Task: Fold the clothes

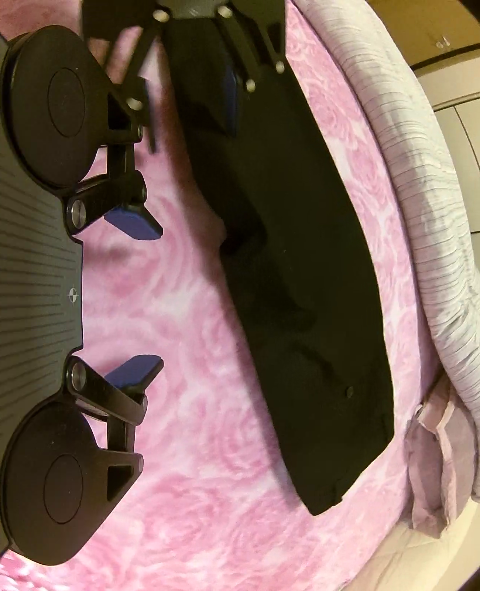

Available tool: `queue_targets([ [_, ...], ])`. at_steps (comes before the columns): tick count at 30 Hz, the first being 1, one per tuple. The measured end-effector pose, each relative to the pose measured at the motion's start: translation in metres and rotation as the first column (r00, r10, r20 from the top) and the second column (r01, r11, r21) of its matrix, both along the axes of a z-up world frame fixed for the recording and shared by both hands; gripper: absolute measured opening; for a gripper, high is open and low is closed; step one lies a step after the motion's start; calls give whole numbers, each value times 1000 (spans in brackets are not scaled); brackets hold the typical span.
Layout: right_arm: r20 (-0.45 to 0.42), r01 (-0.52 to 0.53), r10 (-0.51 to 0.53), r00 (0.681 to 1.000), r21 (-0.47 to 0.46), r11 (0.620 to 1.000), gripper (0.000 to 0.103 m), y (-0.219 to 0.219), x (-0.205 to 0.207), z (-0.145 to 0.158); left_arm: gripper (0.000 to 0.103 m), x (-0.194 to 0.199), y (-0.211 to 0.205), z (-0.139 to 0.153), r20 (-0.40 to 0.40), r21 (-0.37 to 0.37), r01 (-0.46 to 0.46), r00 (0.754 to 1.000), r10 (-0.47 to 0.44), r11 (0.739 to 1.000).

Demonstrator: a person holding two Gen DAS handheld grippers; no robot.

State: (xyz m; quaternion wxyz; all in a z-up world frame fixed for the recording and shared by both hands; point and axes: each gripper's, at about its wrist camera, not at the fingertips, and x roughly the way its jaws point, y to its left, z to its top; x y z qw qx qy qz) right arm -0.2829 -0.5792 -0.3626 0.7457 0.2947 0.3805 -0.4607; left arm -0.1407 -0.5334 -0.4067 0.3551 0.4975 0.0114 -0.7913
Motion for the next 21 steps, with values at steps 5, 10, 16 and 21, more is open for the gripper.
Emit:
queue_targets([
  [5, 89, -7, 10, 996, -37, 999, 75, -4, 10, -5, 0, 22, -42, 37, -77, 62, -137, 987, 141, 989],
  [10, 179, 101, -92, 979, -46, 994, 79, -23, 31, -15, 0, 38, -75, 55, -140, 114, -180, 971, 195, 977],
  [16, 209, 315, -300, 931, -44, 948, 82, -44, 56, -30, 0, 39, -75, 55, -144, 103, -145, 977, 159, 984],
  [21, 109, 399, -384, 917, -192, 897, 83, -54, 62, -40, 0, 38, -68, 49, -150, 90, -103, 982, 116, 991],
])
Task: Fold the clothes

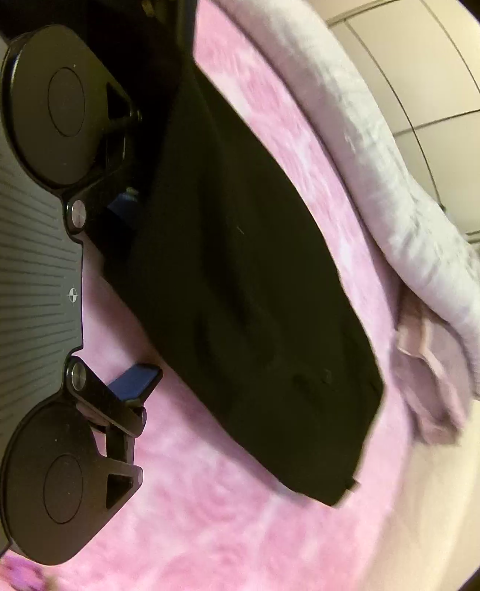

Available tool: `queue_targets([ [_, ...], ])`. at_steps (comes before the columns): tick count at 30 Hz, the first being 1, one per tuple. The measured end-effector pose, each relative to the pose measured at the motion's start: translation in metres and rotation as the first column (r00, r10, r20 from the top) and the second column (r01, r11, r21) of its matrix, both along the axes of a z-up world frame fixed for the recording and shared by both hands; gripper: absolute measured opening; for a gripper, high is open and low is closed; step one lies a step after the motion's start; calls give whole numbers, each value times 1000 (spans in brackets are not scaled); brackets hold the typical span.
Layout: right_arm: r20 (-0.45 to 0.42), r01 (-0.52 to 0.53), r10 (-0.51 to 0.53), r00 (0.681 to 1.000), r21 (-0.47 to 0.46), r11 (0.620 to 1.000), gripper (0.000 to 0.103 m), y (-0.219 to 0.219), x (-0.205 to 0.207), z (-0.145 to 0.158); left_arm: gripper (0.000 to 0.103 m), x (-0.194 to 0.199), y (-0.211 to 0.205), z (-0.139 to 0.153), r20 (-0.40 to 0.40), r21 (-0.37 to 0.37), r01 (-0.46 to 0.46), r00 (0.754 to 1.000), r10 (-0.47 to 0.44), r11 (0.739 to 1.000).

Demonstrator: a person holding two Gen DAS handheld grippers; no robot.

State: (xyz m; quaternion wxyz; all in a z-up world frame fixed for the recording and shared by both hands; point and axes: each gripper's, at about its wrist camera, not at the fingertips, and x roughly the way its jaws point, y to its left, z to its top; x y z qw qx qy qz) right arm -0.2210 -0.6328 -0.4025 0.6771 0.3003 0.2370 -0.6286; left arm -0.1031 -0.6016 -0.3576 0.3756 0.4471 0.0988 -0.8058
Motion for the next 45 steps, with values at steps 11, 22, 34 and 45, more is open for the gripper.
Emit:
queue_targets([
  [11, -322, -137, 130, 938, 1, 991, 83, 49, -30, 32, 1, -48, 62, -50, 261, -46, 327, 916, -305, 944],
  [22, -119, -132, 158, 980, 202, 970, 83, 71, -98, 54, 10, -31, 78, -39, 225, -3, 222, 950, -216, 975],
  [34, 394, 63, -134, 910, 188, 980, 83, -91, -248, 42, 54, -142, 63, -41, 216, -185, 263, 951, -222, 947],
  [45, 612, 46, -222, 759, 290, 956, 31, -185, -281, -4, 16, -180, 31, -74, 408, -184, 211, 905, -121, 960],
])
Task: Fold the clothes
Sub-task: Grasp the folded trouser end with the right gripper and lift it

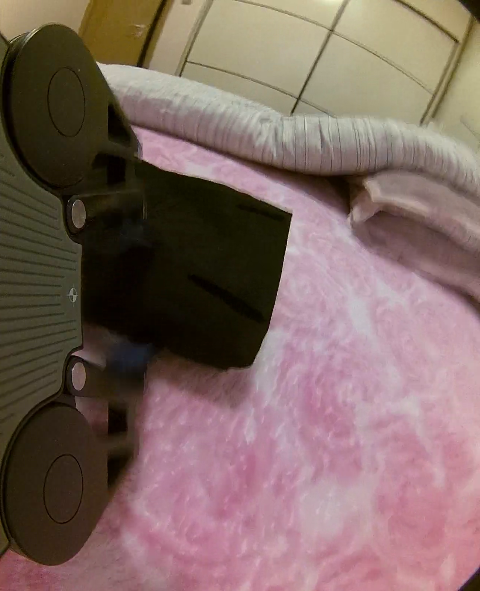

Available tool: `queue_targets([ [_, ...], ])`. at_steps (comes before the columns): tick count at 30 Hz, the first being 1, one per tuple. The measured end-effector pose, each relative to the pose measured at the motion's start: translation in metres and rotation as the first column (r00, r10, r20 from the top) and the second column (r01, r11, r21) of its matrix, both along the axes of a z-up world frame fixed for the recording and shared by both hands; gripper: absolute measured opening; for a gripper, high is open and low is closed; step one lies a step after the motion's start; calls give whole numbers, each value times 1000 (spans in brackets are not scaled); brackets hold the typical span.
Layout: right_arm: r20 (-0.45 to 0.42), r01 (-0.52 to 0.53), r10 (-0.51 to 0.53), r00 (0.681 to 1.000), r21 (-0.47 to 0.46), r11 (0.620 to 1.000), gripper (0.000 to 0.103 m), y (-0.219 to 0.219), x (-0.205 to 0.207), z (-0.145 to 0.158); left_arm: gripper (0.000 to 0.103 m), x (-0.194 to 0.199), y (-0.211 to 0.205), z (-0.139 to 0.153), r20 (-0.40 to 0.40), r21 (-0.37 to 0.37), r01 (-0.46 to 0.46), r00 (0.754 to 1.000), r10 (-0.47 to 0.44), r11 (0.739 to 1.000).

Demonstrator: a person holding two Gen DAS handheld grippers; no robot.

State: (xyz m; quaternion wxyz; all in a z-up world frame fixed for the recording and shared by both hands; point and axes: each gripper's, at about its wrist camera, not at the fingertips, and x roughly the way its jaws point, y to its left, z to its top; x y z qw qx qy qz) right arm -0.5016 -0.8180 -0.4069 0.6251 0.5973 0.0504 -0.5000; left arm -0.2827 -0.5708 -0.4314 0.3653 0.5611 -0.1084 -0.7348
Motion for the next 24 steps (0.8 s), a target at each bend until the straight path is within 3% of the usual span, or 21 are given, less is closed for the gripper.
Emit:
queue_targets([
  [5, -18, -53, 52, 998, -40, 998, 25, -11, -16, 19, 12, 12, -8, 23, -106, 18, 6, 994, -4, 1000],
  [7, -40, -75, 75, 996, -6, 997, 26, -14, -15, 11, 15, 11, -11, 17, -92, 69, 0, 996, 6, 998],
  [10, -105, -87, 87, 991, 6, 996, 42, -10, -14, 11, 27, 13, -8, 14, -87, 126, -33, 995, 44, 992],
  [11, -133, -87, 87, 987, 0, 996, 56, -7, -14, 14, 27, 16, -4, 16, -96, 134, -58, 993, 71, 989],
  [12, -161, -88, 86, 983, -8, 996, 61, 0, -12, 21, 30, 23, 2, 22, -119, 143, -92, 987, 109, 986],
  [14, -217, -91, 84, 973, -25, 996, 63, 17, -7, 37, 34, 47, 21, 37, -170, 152, -182, 964, 207, 972],
  [17, -284, -178, 165, 945, -21, 984, 64, 52, 21, 56, 40, 101, 60, 58, -207, 154, -353, 902, 380, 923],
  [20, -331, -321, 291, 898, -38, 946, 64, 99, 76, 74, 48, 177, 102, 68, -199, 158, -549, 797, 571, 821],
  [22, -345, -452, 406, 846, -61, 890, 64, 135, 124, 82, 48, 231, 129, 69, -173, 156, -646, 727, 665, 747],
  [24, -350, -585, 527, 775, -81, 807, 64, 168, 178, 82, 48, 286, 153, 65, -162, 156, -719, 658, 736, 677],
])
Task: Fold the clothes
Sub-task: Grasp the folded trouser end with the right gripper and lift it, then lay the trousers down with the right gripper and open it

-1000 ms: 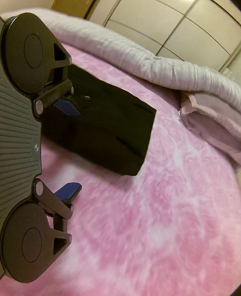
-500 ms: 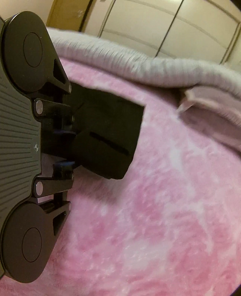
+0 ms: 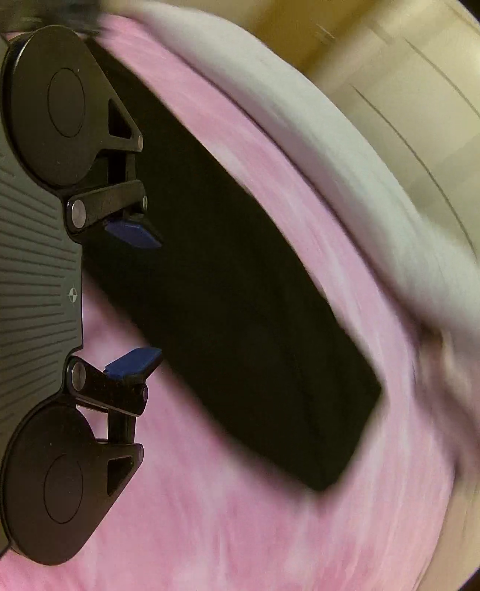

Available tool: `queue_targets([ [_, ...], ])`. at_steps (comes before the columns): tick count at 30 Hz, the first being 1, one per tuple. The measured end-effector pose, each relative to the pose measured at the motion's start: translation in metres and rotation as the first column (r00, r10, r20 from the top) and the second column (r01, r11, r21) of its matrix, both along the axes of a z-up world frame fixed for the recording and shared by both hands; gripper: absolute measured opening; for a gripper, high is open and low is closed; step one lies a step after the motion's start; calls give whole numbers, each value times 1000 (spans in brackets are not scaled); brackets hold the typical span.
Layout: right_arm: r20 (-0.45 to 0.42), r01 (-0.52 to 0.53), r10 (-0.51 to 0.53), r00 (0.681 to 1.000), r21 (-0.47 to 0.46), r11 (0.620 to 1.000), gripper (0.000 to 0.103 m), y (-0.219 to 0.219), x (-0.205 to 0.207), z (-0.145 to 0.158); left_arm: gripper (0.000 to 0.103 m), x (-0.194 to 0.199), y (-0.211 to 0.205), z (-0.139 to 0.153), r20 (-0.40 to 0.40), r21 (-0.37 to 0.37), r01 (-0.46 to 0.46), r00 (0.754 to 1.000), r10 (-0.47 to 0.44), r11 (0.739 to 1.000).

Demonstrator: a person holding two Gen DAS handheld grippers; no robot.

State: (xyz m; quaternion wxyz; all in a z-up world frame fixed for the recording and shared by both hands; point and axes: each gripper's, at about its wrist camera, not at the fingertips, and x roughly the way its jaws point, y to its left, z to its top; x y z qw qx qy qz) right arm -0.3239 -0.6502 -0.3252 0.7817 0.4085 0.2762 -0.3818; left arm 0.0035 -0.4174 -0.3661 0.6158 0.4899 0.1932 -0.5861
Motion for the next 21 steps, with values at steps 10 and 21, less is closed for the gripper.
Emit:
queue_targets([
  [10, -151, -148, 148, 977, 10, 989, 64, 72, 182, -53, 46, 220, 61, -10, 18, 14, -188, 982, 188, 982],
  [21, -190, -168, 182, 965, 87, 982, 64, 127, 231, -58, 59, 314, 82, -27, 72, 36, -215, 975, 212, 976],
])
